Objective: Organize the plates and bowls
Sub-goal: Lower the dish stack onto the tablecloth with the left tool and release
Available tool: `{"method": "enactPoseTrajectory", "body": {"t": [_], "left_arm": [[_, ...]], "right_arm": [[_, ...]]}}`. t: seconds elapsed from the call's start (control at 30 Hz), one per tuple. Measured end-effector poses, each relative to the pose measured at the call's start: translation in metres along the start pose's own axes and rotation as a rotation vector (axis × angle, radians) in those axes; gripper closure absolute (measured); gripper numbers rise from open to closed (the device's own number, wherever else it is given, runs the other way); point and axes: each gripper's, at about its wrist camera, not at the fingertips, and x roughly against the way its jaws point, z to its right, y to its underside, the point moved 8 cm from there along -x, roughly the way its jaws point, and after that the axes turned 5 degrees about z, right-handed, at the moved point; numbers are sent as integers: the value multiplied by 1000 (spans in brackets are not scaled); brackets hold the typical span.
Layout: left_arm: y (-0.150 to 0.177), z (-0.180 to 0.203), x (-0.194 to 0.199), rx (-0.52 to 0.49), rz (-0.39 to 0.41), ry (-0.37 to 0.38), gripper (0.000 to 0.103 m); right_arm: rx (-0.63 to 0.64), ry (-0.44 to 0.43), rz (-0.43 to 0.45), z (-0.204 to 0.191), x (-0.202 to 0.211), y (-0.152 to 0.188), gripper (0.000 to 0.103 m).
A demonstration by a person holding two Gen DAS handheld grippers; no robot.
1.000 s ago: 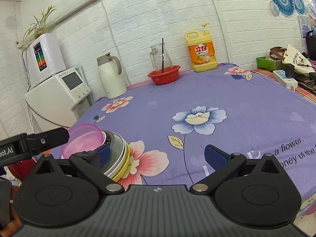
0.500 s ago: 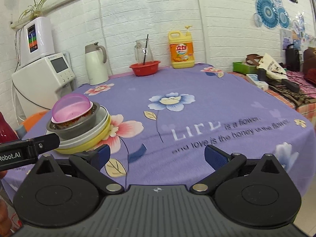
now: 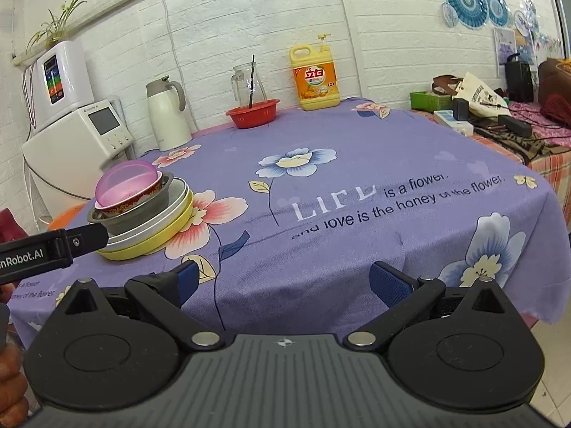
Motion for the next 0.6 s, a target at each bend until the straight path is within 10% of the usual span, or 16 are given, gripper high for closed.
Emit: {"method": "enactPoseTrajectory", "body": {"t": [0.6], "left_arm": [[1,8,3,-23,14,23,2]], "right_arm": [[24,-24,-33,-5,-1,5,0]]}}
